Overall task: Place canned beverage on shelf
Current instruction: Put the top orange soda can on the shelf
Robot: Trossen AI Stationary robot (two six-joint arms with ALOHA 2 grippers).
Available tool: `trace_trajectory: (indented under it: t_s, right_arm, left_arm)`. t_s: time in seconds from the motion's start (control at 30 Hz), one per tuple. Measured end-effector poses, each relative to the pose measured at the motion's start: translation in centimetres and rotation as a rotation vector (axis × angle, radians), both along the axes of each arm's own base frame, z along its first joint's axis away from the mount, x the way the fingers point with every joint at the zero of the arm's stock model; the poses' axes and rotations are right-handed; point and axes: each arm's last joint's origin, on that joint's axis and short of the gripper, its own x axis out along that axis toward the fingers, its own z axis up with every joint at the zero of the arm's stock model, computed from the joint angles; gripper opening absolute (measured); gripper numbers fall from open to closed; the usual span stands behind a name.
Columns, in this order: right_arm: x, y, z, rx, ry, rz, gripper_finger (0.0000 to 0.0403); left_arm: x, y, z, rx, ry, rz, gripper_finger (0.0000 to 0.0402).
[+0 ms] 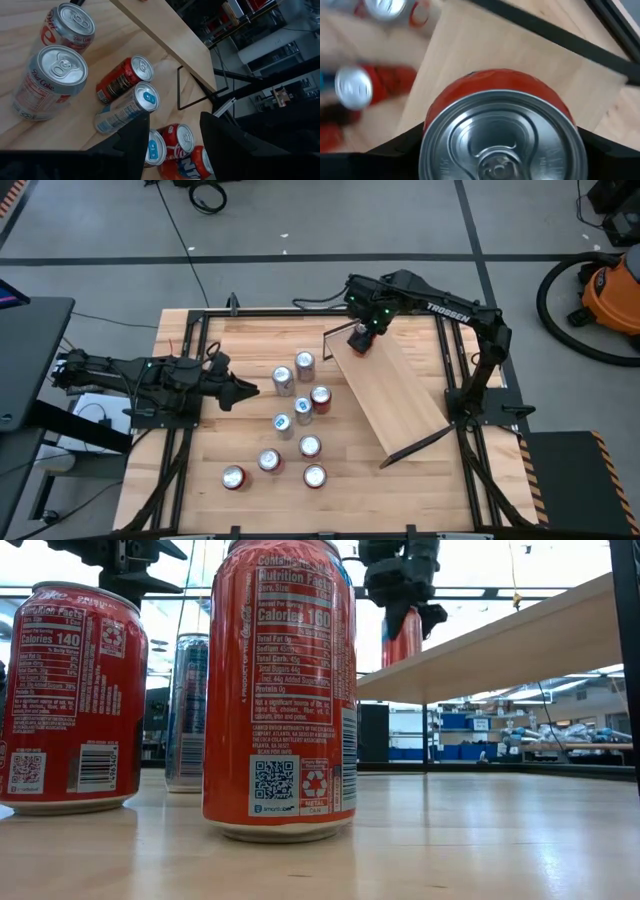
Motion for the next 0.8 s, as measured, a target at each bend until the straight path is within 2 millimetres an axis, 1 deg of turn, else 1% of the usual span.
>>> trace_trajectory:
  t_s: [0.17,0.33,0.4,0.47,0.6,0.7,0.8]
  right_arm:
    - [0.0,0.9,-0.1,-0.038,0.031,0.308,0.0337]
    - [0.2,1.6,-0.1,-0.111,0.038,0.639,0.0336]
    - [0.2,1.8,-0.1,-0.133,0.038,0.722,0.0336]
    - [0.3,1.8,-0.1,-0.142,0.034,0.724,0.0338]
    - [0.5,1.7,-0.1,-0.143,0.038,0.658,0.0350]
    - [0.5,1.7,-0.2,-0.144,0.043,0.648,0.0369]
    - [0.5,1.7,-0.1,-0.132,0.040,0.595,0.0391]
  left_arm:
    - [0.0,0.0,0.0,0.000,0.001,0.000,0.0185]
    - [0.0,0.0,0.0,0.000,0.001,0.000,0.0185]
    - [0.0,0.0,0.0,0.000,0.001,0.000,0.0185]
    - [0.0,0.0,0.0,0.000,0.001,0.000,0.0185]
    - [0.0,0.0,0.0,-0.003,0.000,0.001,0.0185]
    - [0.0,0.0,0.0,-0.003,0.000,0.001,0.0185]
    - [0.0,0.0,0.0,-0.005,0.000,0.002,0.0185]
